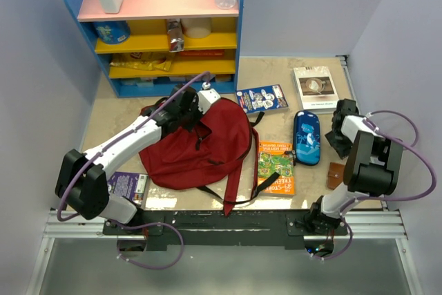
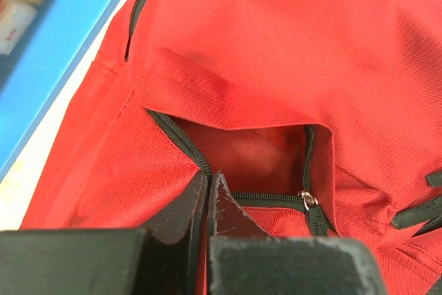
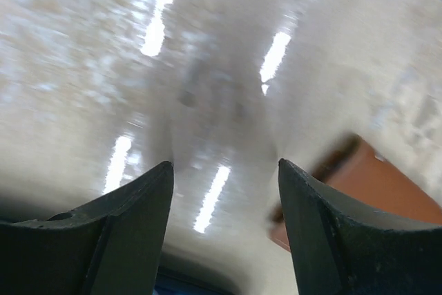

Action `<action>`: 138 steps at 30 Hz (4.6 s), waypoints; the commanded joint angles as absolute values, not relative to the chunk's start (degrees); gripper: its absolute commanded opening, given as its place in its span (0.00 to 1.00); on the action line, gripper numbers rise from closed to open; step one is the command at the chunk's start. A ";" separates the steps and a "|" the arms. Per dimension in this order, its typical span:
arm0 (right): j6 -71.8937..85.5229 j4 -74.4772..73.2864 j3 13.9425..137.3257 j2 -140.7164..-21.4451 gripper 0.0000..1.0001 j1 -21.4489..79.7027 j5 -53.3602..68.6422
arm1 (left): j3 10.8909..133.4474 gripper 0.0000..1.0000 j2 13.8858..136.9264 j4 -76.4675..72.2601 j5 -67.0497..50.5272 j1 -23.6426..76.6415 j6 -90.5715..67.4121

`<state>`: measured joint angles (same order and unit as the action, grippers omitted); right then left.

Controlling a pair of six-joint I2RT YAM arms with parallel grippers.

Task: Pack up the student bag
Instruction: Move the personal item to the center of the board, then adjust the personal item at the center of the board.

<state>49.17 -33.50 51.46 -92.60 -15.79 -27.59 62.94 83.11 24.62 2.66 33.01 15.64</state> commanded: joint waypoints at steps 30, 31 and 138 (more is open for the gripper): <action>53.09 -36.91 45.44 -85.52 0.94 -31.29 -28.21 | 76.47 0.00 86.13 32.78 4.57 32.87 18.19; 52.82 -36.57 45.70 -85.17 0.94 -31.81 -28.21 | 76.20 0.00 86.13 32.70 4.40 32.87 18.11; 57.22 -38.84 60.29 -87.89 0.32 7.91 -26.97 | 64.95 0.00 77.78 23.20 2.90 27.69 18.37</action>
